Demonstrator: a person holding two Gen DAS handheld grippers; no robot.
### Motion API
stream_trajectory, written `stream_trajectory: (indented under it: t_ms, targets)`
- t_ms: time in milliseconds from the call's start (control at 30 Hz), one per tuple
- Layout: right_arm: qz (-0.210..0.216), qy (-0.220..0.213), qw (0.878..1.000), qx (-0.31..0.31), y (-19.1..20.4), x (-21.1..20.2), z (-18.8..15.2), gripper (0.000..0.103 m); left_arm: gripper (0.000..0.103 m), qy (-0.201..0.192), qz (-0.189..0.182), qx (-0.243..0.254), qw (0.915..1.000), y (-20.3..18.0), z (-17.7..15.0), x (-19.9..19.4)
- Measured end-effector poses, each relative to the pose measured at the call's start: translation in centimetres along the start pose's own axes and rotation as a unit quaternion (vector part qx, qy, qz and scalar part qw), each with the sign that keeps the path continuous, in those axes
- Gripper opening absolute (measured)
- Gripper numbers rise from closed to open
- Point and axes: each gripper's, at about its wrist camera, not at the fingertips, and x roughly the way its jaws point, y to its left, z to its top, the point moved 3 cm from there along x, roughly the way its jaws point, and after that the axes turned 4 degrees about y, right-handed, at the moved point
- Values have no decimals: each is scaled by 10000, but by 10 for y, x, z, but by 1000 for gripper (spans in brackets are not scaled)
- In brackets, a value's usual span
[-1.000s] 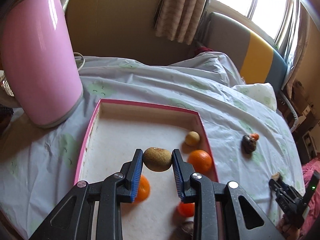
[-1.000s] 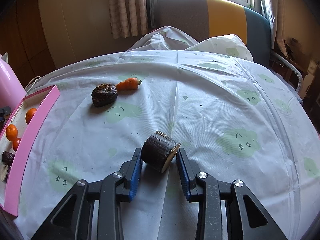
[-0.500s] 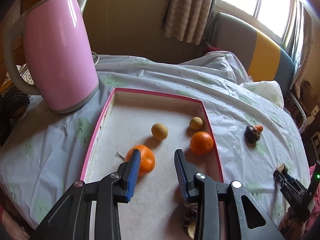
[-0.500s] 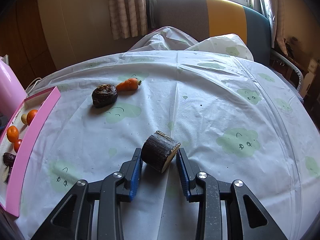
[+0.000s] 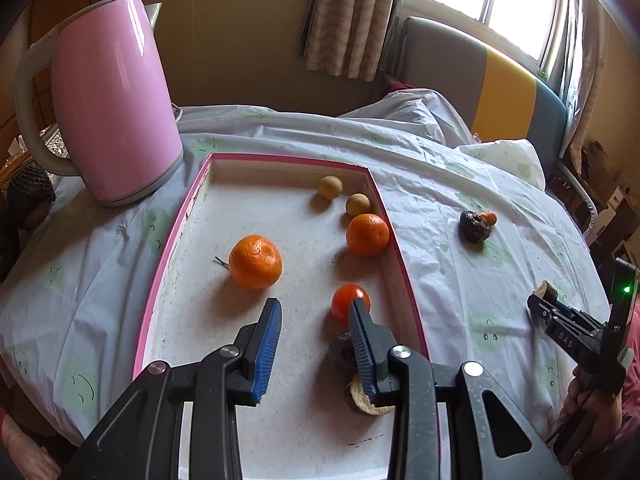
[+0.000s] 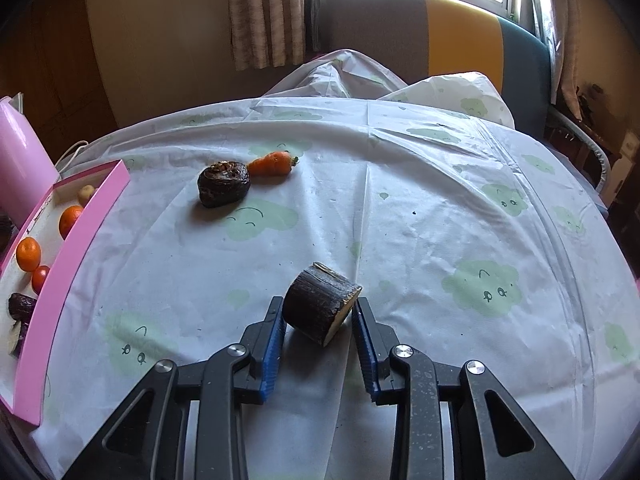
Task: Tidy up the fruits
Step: 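Carry the root slice into the tray and open the right gripper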
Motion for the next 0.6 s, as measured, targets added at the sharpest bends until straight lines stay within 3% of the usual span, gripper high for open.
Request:
stream_trajectory:
  t_ms: [300,600]
  targets:
    - [735,-102,9962,-458,58,-23,12,34,35,-6,-9,-98,10000,10,-6,-2]
    - [1784,116,9782,-1056,145,-30,17,34,35,-127,78,-220,9996,24,-7,-7]
